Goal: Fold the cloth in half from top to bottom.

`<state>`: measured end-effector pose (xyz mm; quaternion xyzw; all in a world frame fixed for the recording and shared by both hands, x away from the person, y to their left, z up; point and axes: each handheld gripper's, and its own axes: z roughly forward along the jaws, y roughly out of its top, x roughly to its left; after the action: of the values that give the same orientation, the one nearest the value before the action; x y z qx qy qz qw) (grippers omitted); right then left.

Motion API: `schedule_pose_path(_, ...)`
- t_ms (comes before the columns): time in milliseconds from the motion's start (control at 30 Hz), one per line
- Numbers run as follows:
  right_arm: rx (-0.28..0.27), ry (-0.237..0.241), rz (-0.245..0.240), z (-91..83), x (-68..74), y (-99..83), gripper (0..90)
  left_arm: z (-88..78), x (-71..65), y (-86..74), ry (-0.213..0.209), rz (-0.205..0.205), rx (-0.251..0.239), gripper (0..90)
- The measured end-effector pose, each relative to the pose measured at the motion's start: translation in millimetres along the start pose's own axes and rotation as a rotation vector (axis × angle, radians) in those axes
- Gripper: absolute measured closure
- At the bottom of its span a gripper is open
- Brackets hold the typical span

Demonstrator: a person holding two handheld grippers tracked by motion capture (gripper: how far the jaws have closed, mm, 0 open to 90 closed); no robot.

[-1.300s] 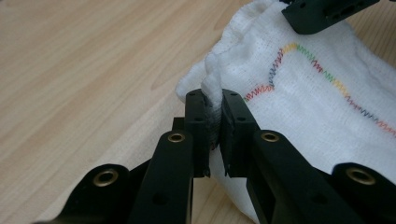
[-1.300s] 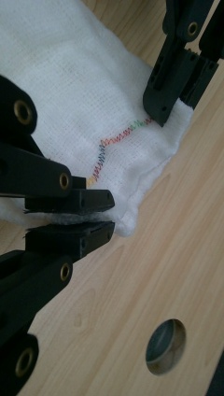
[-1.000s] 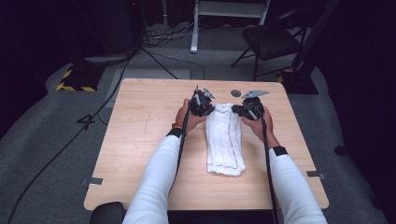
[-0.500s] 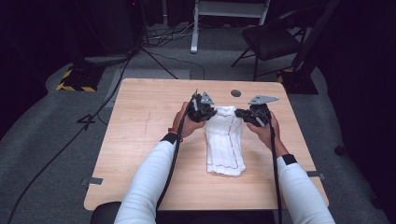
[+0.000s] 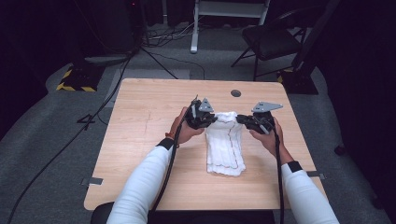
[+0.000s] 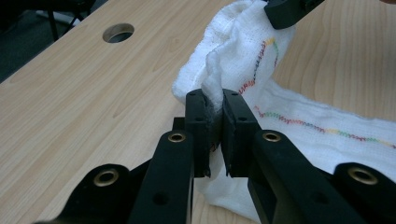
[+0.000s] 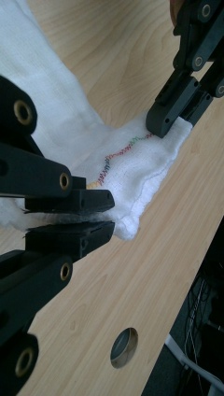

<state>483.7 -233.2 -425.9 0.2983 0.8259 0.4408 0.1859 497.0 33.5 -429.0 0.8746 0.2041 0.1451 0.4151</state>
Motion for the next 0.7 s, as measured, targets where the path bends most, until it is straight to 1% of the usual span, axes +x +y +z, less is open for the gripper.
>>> schedule_pose_path(100, -0.004, 0.008, -0.007, -3.1, 2.7, -0.9, 83.7, -2.6, -5.3, -1.9, -0.015, 0.019, 0.009, 82.4)
schedule_pose_path(333, -0.008, 0.027, -0.02, -7.2, 8.4, -3.1, 83.7, -7.5, -11.3, -7.4, -0.028, 0.018, -0.001, 82.6)
schedule_pose_path(367, -0.007, 0.03, -0.023, -7.8, 9.5, -3.6, 83.7, -8.5, -12.0, -8.1, -0.028, 0.023, 0.002, 82.6)
schedule_pose_path(400, -0.005, 0.034, -0.032, -8.9, 12.1, -4.3, 83.7, -10.3, -13.5, -9.6, -0.034, 0.021, 0.001, 82.6)
schedule_pose_path(567, -0.008, 0.048, -0.04, -12.0, 17.3, -5.4, 83.7, -13.5, -16.9, -12.7, -0.036, 0.01, -0.008, 82.6)
schedule_pose_path(700, -0.006, 0.054, -0.046, -12.5, 19.9, -6.7, 83.7, -16.1, -21.3, -16.6, -0.045, 0.017, -0.002, 82.7)
